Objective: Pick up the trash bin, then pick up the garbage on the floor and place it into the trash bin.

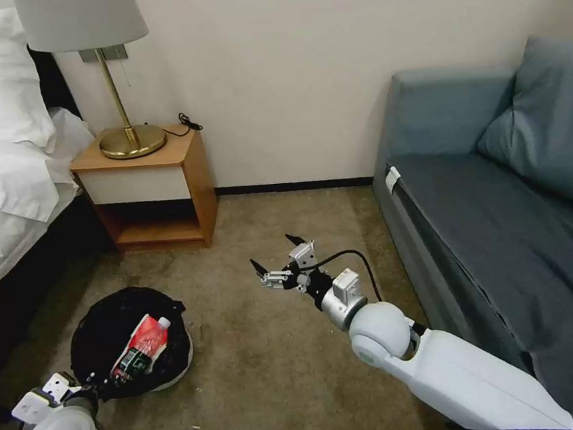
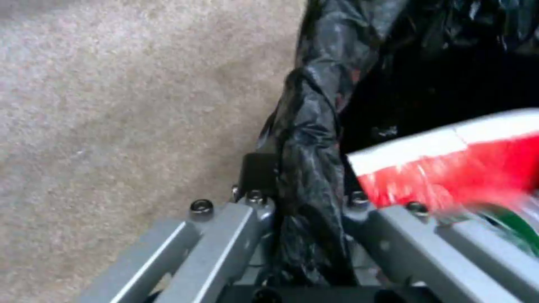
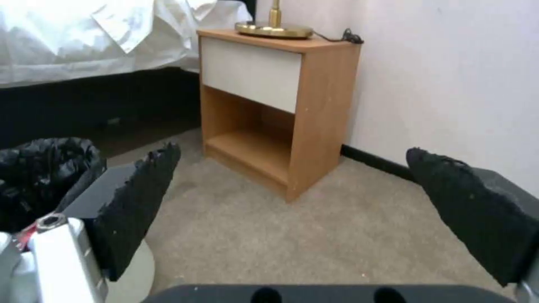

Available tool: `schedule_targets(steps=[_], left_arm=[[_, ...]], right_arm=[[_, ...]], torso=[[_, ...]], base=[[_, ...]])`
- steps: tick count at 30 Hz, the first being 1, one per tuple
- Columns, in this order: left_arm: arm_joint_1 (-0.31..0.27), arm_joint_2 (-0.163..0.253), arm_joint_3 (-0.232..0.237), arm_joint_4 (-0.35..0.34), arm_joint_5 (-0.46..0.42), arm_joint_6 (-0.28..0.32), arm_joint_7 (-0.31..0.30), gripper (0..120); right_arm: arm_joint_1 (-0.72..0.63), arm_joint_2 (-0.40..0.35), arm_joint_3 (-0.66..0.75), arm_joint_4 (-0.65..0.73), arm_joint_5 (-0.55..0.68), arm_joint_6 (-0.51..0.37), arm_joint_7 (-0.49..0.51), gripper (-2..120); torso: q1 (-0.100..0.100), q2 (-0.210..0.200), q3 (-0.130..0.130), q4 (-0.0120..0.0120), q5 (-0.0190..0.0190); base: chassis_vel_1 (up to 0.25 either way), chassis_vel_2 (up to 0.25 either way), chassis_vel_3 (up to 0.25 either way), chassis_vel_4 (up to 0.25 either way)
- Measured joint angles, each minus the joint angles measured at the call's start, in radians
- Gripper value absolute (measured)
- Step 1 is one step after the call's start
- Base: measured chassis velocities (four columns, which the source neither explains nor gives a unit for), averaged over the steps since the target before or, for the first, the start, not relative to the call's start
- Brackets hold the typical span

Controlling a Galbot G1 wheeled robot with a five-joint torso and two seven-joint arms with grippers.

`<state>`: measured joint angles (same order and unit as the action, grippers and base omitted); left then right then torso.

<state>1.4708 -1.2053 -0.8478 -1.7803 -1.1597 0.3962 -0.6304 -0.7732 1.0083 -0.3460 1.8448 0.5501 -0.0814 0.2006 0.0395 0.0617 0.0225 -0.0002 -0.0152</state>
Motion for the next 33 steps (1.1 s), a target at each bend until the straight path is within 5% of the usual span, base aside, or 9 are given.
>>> schedule_targets(steps=[17, 24, 27, 33], left_arm=[[0.096, 0.079, -0.013, -0.138, 0.186, 0.084, 0.056, 79], [0.200, 0.094, -0.057, -0.267, 0.407, 0.041, 0.167, 99], [0.301, 0.087, -0.081, -0.386, 0.606, -0.075, 0.329, 100], [0.353, 0.104, -0.114, -0.411, 0.670, -0.151, 0.457, 100]], right_arm=[[-0.089, -0.018, 0.007, -0.002, -0.004, 0.008, 0.013, 100], [-0.106, -0.031, 0.039, 0.030, 0.038, -0.025, 0.073, 100], [-0.120, -0.038, 0.084, 0.080, 0.117, -0.086, 0.179, 100], [-0.142, -0.064, 0.132, 0.109, 0.200, -0.125, 0.227, 100]], torso=[[0.000, 0.000, 0.000, -0.0002, 0.0000], [0.000, 0.000, 0.000, -0.0001, 0.0000], [0.000, 0.000, 0.000, 0.0001, 0.0002], [0.000, 0.000, 0.000, -0.0003, 0.0001]], base=[[0.000, 0.000, 0.000, 0.000], [0.000, 0.000, 0.000, 0.000], [0.000, 0.000, 0.000, 0.000], [0.000, 0.000, 0.000, 0.000]])
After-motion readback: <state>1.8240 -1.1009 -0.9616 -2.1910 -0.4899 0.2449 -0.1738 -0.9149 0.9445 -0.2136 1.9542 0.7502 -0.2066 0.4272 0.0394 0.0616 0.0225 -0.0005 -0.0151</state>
